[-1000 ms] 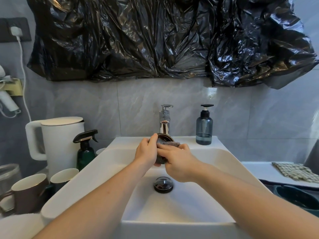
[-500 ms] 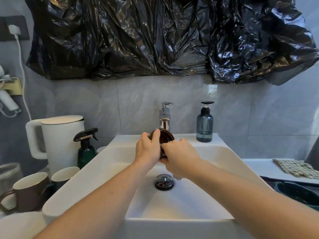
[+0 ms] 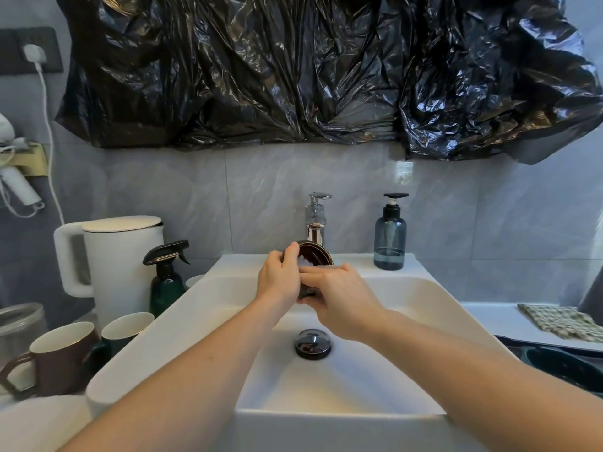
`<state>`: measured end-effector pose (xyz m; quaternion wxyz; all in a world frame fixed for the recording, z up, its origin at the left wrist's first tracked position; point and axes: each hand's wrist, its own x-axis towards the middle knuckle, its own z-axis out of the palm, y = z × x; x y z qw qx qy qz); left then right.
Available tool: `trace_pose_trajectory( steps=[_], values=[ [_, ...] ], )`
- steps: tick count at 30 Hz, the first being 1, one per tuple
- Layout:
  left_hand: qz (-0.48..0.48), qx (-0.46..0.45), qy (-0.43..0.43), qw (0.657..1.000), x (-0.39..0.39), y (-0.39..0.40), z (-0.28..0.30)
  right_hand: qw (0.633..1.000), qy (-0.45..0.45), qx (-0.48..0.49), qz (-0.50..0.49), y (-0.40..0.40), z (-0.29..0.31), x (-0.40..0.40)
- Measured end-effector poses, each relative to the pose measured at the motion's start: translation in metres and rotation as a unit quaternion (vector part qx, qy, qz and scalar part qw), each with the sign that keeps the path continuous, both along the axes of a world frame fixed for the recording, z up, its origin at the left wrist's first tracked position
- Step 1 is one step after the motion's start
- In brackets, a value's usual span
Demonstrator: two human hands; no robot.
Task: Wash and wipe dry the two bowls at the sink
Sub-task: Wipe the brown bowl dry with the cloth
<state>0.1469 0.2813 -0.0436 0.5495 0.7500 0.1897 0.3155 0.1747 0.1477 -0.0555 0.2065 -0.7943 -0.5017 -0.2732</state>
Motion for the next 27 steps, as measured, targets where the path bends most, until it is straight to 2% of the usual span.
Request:
trace_pose_trajectory(
  steps=[5, 12, 16, 20, 22, 27],
  values=[
    [-0.014, 0.028, 0.006, 0.999, 0.002, -0.007, -0.001, 0.996, 0.017, -0.05, -0.073, -0.002, 0.0, -0.002],
    [0.028, 0.064, -0.025, 0.997, -0.002, -0.004, 0.003, 0.994, -0.021, -0.027, -0.107, -0.001, 0.009, -0.004],
    [0.013, 0.13, -0.013, 0.991, -0.006, 0.004, 0.003, 0.996, 0.032, -0.018, -0.075, -0.002, 0.013, -0.01],
    [-0.028, 0.18, 0.002, 0.983, -0.01, 0.006, 0.002, 0.991, 0.13, 0.004, -0.034, -0.007, 0.011, -0.01],
    [-0.045, 0.194, 0.01, 0.98, -0.013, 0.009, 0.004, 0.982, 0.189, 0.017, -0.009, -0.009, 0.011, -0.01],
    [-0.091, 0.182, 0.01, 0.979, -0.025, 0.018, -0.002, 0.967, 0.254, 0.029, 0.016, -0.008, 0.006, -0.009]
  ],
)
